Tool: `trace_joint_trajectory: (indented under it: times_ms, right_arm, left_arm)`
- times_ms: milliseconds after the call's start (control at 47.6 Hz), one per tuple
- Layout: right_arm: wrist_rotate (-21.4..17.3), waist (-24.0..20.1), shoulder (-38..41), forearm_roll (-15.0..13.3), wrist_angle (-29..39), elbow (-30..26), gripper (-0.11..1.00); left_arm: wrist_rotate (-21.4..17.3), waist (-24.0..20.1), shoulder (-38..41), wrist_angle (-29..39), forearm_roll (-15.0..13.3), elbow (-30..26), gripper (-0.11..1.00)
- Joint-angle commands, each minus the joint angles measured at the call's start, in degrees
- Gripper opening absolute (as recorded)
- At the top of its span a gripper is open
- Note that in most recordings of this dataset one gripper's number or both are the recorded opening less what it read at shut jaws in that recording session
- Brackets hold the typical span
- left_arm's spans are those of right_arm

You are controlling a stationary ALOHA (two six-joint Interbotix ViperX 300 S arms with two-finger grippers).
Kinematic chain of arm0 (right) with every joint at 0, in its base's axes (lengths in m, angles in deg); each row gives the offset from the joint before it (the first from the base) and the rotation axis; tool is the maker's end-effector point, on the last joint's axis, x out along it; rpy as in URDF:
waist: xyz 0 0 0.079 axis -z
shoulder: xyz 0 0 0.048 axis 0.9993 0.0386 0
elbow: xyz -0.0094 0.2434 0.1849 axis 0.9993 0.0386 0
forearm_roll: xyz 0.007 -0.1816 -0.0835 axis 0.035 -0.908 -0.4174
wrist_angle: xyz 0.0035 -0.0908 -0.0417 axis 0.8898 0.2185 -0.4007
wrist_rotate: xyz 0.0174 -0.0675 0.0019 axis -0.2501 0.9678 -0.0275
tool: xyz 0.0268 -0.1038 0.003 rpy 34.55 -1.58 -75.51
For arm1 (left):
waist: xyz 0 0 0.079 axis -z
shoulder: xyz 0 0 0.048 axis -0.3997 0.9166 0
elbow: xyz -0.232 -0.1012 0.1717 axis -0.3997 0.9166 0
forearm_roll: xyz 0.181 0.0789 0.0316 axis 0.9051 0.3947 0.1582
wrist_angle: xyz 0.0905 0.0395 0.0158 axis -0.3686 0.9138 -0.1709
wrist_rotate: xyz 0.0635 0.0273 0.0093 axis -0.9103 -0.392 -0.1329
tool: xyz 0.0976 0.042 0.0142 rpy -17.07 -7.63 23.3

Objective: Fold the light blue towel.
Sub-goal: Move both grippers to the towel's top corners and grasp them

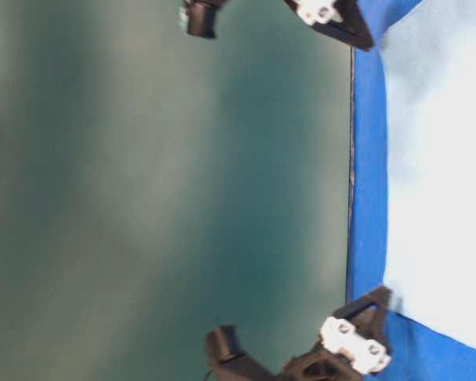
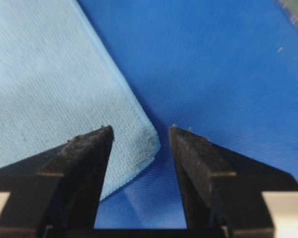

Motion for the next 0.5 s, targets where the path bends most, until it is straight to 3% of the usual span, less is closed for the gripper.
trace_joint_trajectory:
  times_ms: [0, 210, 273, 399, 483]
  right_arm:
    - [-0.1, 0.9, 1.8, -0.2, -1.8, -1.4, 0.55]
    - [-0.1, 1.6, 3.3, 0.0, -3.0, -1.7, 0.49]
    - [-0.2, 1.6, 3.3, 0.0, -3.0, -1.5, 0.38]
    - [-0.2, 1.2, 3.3, -0.2, -2.8, -1.4, 0.04]
    - [-0.2, 1.1, 3.3, -0.2, -2.9, -1.4, 0.02]
  left_arm:
    - [-0.1, -0.4, 1.0, -0.5, -0.1, -1.6, 0.81]
    - [0.0, -0.7, 2.5, -0.5, -0.1, -2.2, 0.71]
    - [0.0, -0.7, 2.5, -0.5, -0.1, -2.1, 0.56]
    - [-0.1, -0.3, 2.5, -0.5, -0.1, -2.0, 0.20]
    - [-0.4, 0.1, 2.5, -0.5, -0.1, -2.0, 0.03]
